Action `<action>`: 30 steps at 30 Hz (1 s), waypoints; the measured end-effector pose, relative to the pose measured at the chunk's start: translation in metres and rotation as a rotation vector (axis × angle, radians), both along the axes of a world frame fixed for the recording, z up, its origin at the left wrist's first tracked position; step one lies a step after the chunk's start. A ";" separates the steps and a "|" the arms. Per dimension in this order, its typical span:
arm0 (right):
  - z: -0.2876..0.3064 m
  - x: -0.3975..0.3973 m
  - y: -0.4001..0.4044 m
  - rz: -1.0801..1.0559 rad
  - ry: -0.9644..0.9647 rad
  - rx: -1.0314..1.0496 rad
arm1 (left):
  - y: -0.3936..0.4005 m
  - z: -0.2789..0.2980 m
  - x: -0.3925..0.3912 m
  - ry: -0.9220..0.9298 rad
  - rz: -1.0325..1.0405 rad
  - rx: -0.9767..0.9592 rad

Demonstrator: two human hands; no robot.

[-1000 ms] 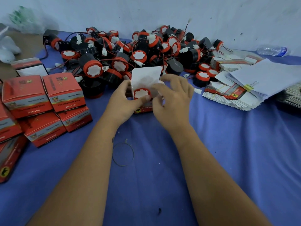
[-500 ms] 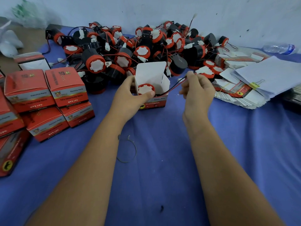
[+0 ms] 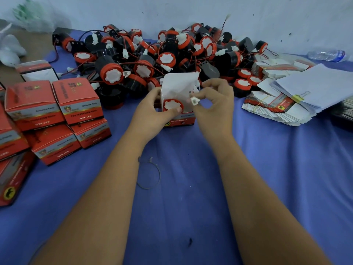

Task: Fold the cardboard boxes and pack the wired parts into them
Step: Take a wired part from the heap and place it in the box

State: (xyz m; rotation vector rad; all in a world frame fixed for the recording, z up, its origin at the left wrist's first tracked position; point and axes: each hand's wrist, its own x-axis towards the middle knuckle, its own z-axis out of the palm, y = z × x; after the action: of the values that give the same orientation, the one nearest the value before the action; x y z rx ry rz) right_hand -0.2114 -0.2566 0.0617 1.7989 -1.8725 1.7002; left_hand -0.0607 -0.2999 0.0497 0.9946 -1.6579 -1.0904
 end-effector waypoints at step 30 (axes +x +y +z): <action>0.007 0.005 0.010 -0.043 -0.233 -0.197 | 0.001 -0.001 -0.006 0.003 0.057 0.020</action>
State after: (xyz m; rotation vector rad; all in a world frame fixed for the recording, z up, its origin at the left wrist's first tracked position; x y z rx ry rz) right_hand -0.2064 -0.2471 0.0685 1.5356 -1.7308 2.0737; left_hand -0.0666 -0.2992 0.0488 1.0464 -1.6091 -1.0727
